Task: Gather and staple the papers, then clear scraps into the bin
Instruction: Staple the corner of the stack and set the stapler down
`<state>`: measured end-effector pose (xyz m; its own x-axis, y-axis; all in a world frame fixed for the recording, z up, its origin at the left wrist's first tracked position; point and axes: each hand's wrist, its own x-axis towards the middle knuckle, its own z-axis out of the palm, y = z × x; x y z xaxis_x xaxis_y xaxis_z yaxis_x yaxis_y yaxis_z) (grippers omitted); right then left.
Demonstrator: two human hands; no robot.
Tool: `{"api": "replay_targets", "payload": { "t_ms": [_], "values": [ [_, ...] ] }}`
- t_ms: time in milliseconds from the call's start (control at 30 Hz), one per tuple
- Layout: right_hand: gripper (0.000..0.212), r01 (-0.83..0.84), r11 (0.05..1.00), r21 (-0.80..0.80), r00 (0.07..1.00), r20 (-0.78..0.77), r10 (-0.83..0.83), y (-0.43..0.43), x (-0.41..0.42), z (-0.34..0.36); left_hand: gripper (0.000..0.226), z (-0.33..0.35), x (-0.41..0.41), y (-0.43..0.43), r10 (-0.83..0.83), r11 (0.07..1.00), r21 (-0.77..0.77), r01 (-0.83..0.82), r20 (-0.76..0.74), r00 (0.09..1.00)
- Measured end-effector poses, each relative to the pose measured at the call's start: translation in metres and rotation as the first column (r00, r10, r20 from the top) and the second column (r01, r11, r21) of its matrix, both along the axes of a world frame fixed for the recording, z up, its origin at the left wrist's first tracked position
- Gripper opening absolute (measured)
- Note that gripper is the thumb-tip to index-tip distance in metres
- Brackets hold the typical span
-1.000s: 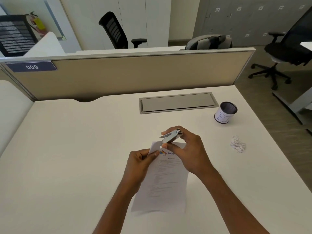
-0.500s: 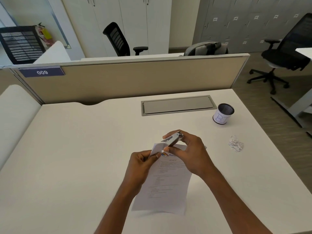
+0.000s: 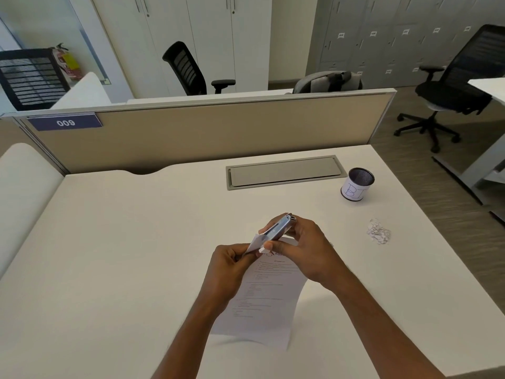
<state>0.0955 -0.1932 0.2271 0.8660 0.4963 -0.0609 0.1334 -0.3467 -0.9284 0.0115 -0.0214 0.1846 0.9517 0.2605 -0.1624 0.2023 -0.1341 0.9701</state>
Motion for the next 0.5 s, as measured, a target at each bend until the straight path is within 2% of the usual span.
{"api": "replay_targets", "payload": {
  "t_ms": [500],
  "values": [
    [0.013, 0.027, 0.999, -0.020, 1.000, 0.013, -0.027, 0.0041, -0.0053, -0.0050, 0.022, -0.0050, -0.0010, 0.0000, -0.052, 0.997, 0.052, 0.050, 0.021, 0.998]
  ]
}}
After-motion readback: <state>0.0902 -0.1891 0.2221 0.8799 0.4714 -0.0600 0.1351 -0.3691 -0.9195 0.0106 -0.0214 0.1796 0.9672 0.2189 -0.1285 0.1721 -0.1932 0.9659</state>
